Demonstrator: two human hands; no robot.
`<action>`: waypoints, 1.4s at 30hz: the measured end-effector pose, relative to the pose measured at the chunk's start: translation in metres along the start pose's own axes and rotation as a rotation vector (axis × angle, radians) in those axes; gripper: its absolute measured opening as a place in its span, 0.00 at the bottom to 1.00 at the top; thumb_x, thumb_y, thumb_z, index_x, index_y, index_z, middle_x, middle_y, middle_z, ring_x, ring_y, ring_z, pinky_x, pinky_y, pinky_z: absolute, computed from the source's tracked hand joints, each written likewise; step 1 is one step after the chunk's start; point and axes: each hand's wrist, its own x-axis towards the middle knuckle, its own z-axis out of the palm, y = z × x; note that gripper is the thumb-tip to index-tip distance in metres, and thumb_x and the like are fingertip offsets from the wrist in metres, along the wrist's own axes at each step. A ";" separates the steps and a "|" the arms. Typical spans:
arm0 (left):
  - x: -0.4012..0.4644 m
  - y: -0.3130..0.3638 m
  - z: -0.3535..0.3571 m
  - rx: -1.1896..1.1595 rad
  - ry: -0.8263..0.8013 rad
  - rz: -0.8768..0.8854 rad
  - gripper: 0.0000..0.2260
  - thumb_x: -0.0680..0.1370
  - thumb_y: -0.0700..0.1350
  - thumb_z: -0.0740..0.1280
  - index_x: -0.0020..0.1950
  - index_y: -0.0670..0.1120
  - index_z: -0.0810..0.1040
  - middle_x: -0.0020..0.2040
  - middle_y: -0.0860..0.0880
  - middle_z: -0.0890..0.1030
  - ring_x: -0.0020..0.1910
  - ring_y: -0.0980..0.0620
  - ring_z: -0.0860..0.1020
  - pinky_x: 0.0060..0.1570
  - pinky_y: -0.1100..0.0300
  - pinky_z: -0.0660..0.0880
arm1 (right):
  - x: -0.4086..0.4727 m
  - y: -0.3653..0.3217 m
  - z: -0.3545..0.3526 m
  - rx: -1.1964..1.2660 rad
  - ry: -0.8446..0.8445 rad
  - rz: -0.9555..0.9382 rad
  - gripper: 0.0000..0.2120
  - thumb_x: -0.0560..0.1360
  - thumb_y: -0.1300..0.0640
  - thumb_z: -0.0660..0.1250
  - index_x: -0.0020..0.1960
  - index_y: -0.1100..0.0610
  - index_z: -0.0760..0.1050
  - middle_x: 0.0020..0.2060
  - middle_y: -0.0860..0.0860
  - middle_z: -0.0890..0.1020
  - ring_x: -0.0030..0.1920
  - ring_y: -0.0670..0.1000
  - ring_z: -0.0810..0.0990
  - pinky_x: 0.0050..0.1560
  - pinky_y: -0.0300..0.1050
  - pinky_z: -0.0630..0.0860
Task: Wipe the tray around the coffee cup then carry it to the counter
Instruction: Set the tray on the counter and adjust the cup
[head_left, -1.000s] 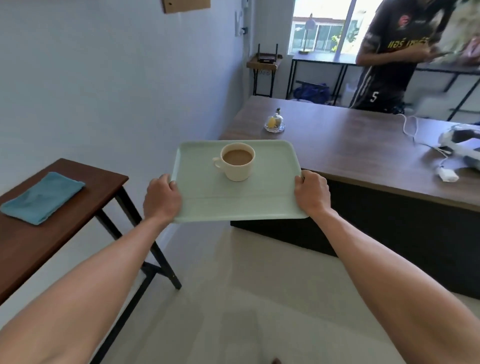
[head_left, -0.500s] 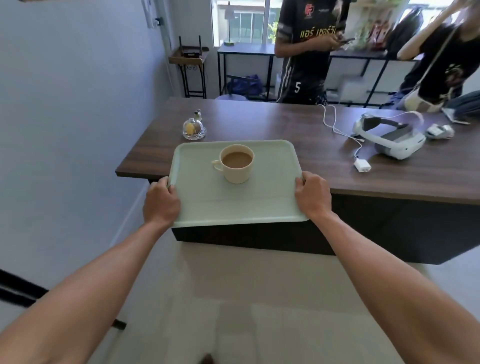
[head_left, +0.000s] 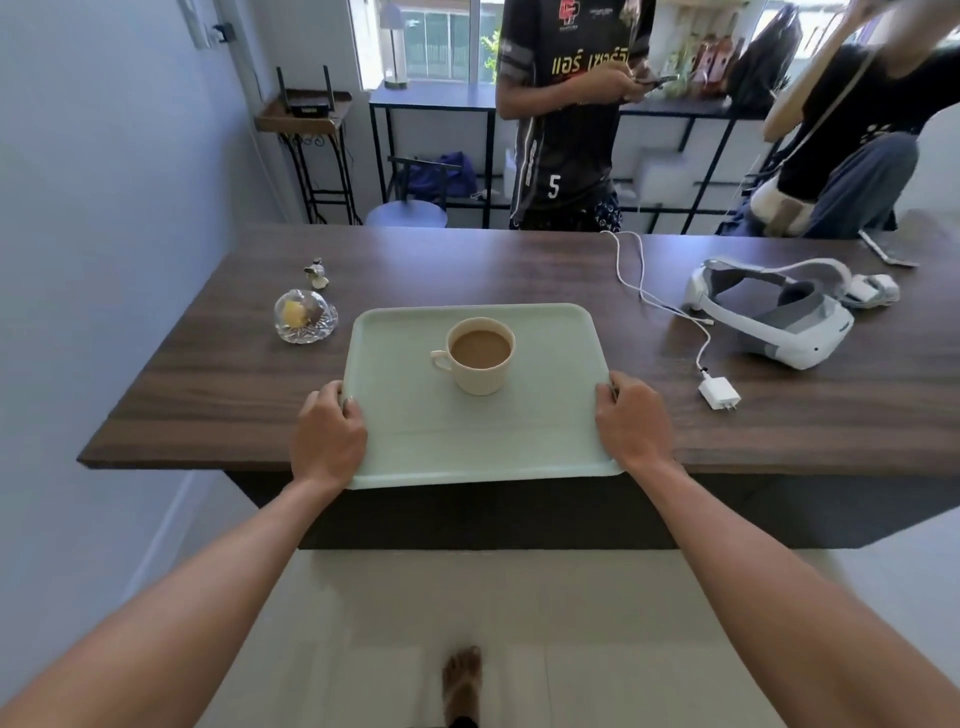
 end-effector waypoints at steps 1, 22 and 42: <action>0.013 0.000 0.008 -0.002 -0.003 0.000 0.10 0.81 0.42 0.61 0.58 0.41 0.78 0.50 0.41 0.80 0.47 0.42 0.78 0.45 0.52 0.71 | 0.012 0.000 0.007 0.000 0.005 0.000 0.13 0.79 0.54 0.60 0.36 0.53 0.69 0.34 0.49 0.75 0.34 0.52 0.72 0.34 0.46 0.63; 0.138 -0.006 0.107 0.152 -0.086 -0.105 0.13 0.80 0.45 0.62 0.63 0.44 0.77 0.56 0.41 0.80 0.52 0.36 0.78 0.49 0.46 0.74 | 0.138 0.014 0.098 -0.001 -0.068 0.080 0.08 0.81 0.57 0.62 0.44 0.58 0.74 0.43 0.56 0.82 0.41 0.58 0.77 0.38 0.47 0.66; 0.136 -0.013 0.116 0.198 -0.090 -0.052 0.11 0.80 0.45 0.61 0.60 0.45 0.78 0.54 0.42 0.80 0.47 0.39 0.79 0.43 0.51 0.71 | 0.135 0.019 0.097 0.030 -0.102 0.055 0.08 0.81 0.59 0.62 0.47 0.62 0.75 0.45 0.58 0.79 0.43 0.57 0.77 0.44 0.51 0.74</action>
